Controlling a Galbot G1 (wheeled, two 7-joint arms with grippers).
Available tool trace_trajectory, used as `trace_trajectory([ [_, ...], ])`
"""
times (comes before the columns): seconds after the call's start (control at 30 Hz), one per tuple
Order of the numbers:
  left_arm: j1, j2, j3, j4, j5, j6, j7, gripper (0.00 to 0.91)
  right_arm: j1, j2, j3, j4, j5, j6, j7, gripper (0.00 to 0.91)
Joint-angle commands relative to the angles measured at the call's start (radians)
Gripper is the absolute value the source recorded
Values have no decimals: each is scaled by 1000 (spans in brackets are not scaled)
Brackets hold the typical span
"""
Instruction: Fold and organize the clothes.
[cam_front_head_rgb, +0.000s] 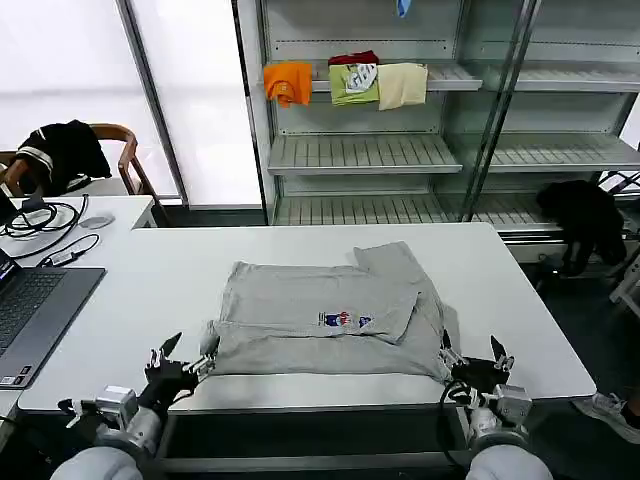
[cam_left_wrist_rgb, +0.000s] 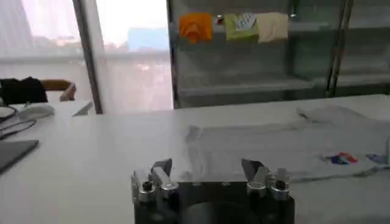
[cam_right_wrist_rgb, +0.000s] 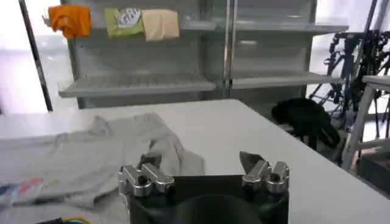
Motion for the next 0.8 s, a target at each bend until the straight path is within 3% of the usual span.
trace_trajectory([
  [0.03,-337,117,57,181,-75,19,19,907,311,-5,-7,-192,40,-14,-20,907],
  [0.27,-570,115,178,401,-94,27,47,907,577,-31,-109,-446,69,-63,-54,907],
  [0.4,-694,79,247,546,-106,40,57,907,727,-21,-179,-593,60,-50,-87,907],
  [0.8,-876,-27,338,884,-50,50,95,907,1034,175,-238,-1163,-70,16,-207,907],
])
